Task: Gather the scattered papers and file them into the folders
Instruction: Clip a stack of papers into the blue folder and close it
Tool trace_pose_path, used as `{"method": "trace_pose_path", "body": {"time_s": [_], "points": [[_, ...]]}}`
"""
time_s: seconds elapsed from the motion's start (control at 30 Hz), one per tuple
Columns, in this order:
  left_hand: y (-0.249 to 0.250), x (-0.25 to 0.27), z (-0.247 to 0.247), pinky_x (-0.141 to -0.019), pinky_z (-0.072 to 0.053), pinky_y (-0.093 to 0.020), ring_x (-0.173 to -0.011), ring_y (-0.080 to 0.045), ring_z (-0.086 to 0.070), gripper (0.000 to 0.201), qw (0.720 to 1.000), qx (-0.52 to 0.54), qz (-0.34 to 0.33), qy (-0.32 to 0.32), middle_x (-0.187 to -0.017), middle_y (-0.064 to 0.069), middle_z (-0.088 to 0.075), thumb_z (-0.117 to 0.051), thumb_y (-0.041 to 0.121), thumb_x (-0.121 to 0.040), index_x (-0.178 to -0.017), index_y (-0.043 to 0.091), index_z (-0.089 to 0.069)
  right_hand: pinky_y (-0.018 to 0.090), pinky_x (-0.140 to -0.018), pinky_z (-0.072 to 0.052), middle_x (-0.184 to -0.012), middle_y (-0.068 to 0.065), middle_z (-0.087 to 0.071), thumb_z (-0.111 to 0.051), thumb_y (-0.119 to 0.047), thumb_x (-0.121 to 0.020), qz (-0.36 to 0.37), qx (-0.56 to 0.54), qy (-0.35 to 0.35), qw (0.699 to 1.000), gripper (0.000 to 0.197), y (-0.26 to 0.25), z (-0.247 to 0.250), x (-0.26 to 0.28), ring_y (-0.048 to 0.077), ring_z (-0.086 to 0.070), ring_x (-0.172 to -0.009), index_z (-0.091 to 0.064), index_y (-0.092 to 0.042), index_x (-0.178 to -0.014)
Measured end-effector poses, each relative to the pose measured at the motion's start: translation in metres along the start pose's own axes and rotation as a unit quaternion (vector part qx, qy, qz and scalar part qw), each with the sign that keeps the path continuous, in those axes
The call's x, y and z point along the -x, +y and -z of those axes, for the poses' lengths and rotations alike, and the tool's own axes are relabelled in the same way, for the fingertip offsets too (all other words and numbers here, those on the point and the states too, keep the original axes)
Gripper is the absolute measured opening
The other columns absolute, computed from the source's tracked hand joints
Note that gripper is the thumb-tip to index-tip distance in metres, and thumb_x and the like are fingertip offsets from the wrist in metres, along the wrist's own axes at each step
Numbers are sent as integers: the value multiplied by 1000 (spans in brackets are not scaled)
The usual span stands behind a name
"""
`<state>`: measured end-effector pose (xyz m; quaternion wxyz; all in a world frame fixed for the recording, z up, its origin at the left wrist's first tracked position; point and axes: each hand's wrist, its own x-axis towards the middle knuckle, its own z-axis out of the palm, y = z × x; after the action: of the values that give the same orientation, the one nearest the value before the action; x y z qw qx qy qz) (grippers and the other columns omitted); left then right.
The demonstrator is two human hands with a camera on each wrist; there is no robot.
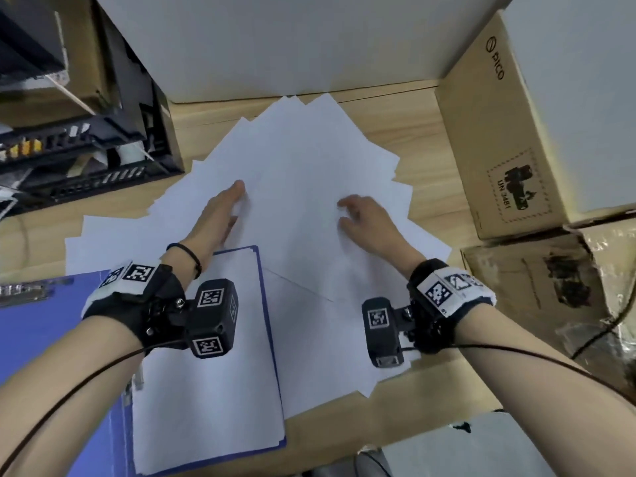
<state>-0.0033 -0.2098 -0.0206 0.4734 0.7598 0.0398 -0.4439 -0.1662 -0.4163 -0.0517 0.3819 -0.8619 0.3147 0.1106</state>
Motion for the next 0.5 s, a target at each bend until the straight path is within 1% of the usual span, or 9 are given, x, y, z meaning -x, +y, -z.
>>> {"method": "trace_pose_path", "body": {"time_s": [0.07, 0.1, 0.17, 0.2, 0.3, 0.33, 0.4, 0.43, 0.5], "points": [[0, -9, -1, -100, -40, -32, -122, -22, -50, 58, 997, -77, -24, 13, -134, -1, -51, -53, 48, -93, -142, 21, -41, 28, -101, -35, -131, 16, -54, -66, -23, -88, -22, -19, 69, 997, 45, -1, 17, -19, 30, -49, -125, -57, -9, -129], [0, -11, 0, -100, -38, -30, -124, -20, -48, 62, 993, -116, -35, 14, -133, 0, -49, -59, 45, -90, -143, 20, -38, 30, -107, -32, -136, 15, -51, -69, -28, -86, -38, -17, 97, 994, 51, 0, 26, -29, 30, -45, -130, -55, -9, -132], [-3, -16, 2, -94, -38, -28, -116, -17, -48, 67, 987, -154, -39, 16, -123, 1, -50, -68, 42, -85, -141, 20, -38, 33, -111, -26, -145, 14, -42, -71, -38, -85, -74, -23, 106, 991, 66, -1, 40, -46, 30, -35, -137, -46, -9, -139], [-3, -17, 3, -90, -40, -27, -109, -16, -50, 68, 987, -154, -33, 16, -118, 1, -51, -70, 44, -82, -138, 22, -40, 35, -111, -26, -147, 14, -39, -71, -42, -84, -94, -24, 100, 990, 73, -3, 46, -55, 30, -32, -138, -43, -9, -142], [11, -20, 5, -77, -47, -28, -89, -17, -56, 62, 994, -108, 18, -1, -112, 1, -55, -62, 63, -79, -126, 26, -48, 39, -107, -34, -139, 10, -47, -72, -56, -76, -126, -15, 100, 987, 79, -11, 58, -82, 31, -38, -134, -46, -12, -137], [17, -22, 6, -76, -48, -29, -87, -18, -58, 62, 995, -89, 41, -8, -111, 1, -57, -57, 69, -79, -122, 25, -51, 40, -105, -38, -134, 8, -50, -73, -57, -74, -130, -32, 99, 986, 79, -16, 59, -89, 29, -41, -130, -47, -11, -133], [27, -25, 8, -72, -48, -31, -80, -20, -59, 61, 995, -58, 73, -22, -103, 1, -59, -53, 71, -80, -118, 23, -54, 41, -102, -43, -128, 6, -49, -76, -52, -75, -133, -72, 86, 985, 80, -27, 62, -101, 27, -46, -125, -44, -7, -133], [29, -26, 10, -70, -48, -31, -76, -20, -59, 60, 995, -45, 81, -30, -100, 0, -60, -55, 69, -80, -118, 22, -55, 41, -101, -44, -131, 7, -48, -76, -49, -76, -132, -79, 77, 985, 81, -32, 64, -106, 27, -47, -124, -41, -6, -135], [30, -28, 15, -67, -48, -30, -71, -19, -59, 57, 994, -35, 94, -52, -104, -1, -60, -62, 63, -78, -119, 24, -55, 39, -101, -45, -136, 9, -46, -77, -48, -77, -133, -71, 52, 987, 84, -41, 65, -114, 26, -47, -124, -38, -5, -137]]}}
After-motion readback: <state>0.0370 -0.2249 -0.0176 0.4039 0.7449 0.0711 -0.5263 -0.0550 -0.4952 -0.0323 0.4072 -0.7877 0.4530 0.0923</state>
